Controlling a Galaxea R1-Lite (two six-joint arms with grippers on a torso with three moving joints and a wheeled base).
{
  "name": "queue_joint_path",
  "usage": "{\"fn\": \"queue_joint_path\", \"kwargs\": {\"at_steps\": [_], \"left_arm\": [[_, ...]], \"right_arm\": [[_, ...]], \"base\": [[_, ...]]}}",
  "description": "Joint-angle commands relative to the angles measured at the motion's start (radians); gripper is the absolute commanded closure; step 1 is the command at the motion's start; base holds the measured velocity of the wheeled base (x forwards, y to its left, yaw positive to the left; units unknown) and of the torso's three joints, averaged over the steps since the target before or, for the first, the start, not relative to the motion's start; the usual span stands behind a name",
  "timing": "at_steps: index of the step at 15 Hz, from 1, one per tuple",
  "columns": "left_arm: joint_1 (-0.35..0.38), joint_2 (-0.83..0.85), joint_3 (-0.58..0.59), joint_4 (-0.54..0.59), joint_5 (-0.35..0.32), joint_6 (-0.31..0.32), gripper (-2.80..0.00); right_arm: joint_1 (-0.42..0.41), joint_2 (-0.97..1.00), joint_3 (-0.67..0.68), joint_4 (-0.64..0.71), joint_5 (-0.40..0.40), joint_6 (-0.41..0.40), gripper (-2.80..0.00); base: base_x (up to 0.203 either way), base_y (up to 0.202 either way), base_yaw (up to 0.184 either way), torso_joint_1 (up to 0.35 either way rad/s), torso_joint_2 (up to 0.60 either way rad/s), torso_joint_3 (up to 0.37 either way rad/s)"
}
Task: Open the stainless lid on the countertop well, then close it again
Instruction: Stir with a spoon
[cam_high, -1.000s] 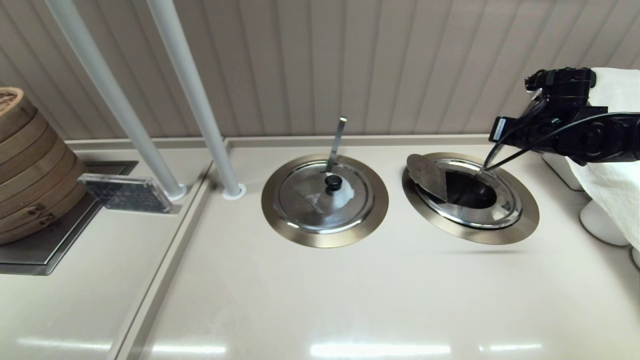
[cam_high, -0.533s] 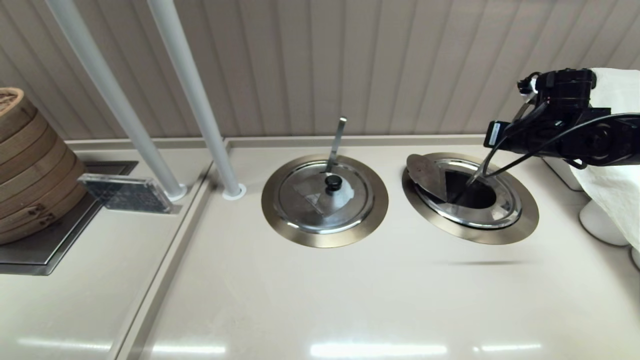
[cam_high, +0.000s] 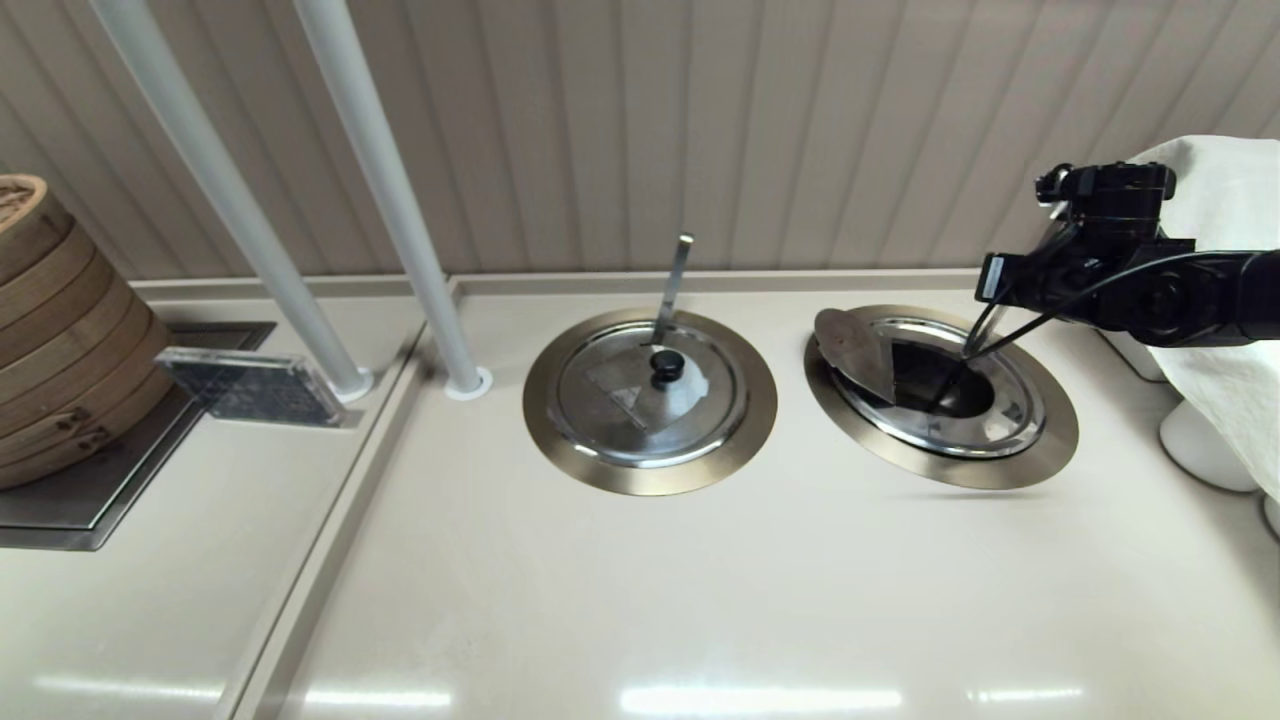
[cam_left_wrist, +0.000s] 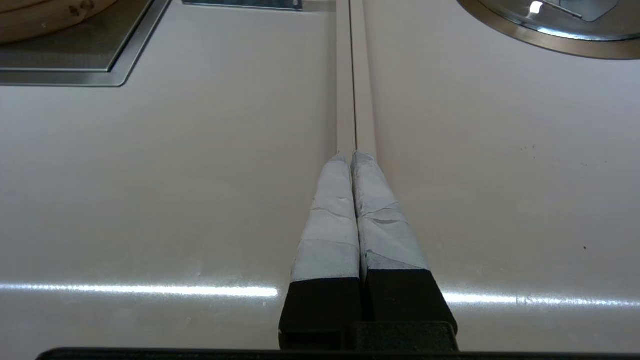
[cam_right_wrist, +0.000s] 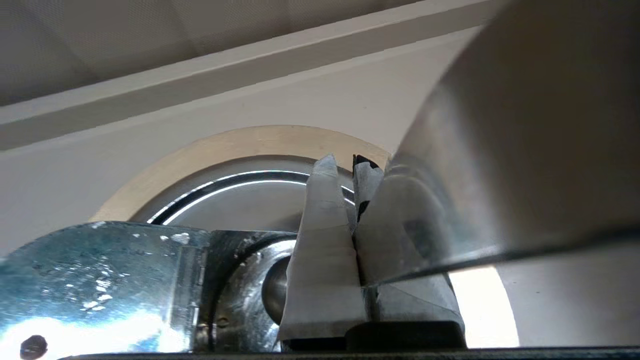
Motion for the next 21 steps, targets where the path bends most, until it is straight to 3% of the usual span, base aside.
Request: {"fn": "queue_joint_path", "kwargs": {"at_steps": [1,7,15,16,17,21], "left_arm": [[0.001,0.001,0.000,0.000,0.000,-0.001,0.00],[0.001,0.001,0.000,0.000,0.000,-0.001,0.00],[0.001,0.001,0.000,0.000,0.000,-0.001,0.00],[0.001,0.001,0.000,0.000,0.000,-0.001,0.00],[0.001,0.001,0.000,0.000,0.000,-0.001,0.00],[0.001,0.001,0.000,0.000,0.000,-0.001,0.00]], "right_arm": [[0.025,0.003,-0.016,0.002,0.011,0.054,0.00],[0.038,-0.080,0.044,0.050,0.094,0.053,0.00],[0.014,0.039,-0.051,0.106,0.090,0.061,0.00],[0.014,0.047,-0.052,0.106,0.081,0.061,-1.66],[0.014,0.054,-0.061,0.105,0.065,0.061,-2.80],[0.013,0.062,-0.088,0.106,0.060,0.087,-2.80]], "base": [[0.000,0.000,0.000,0.000,0.00,0.000],[0.000,0.000,0.000,0.000,0.00,0.000],[0.000,0.000,0.000,0.000,0.00,0.000],[0.000,0.000,0.000,0.000,0.00,0.000],[0.000,0.000,0.000,0.000,0.00,0.000],[0.000,0.000,0.000,0.000,0.00,0.000]]}}
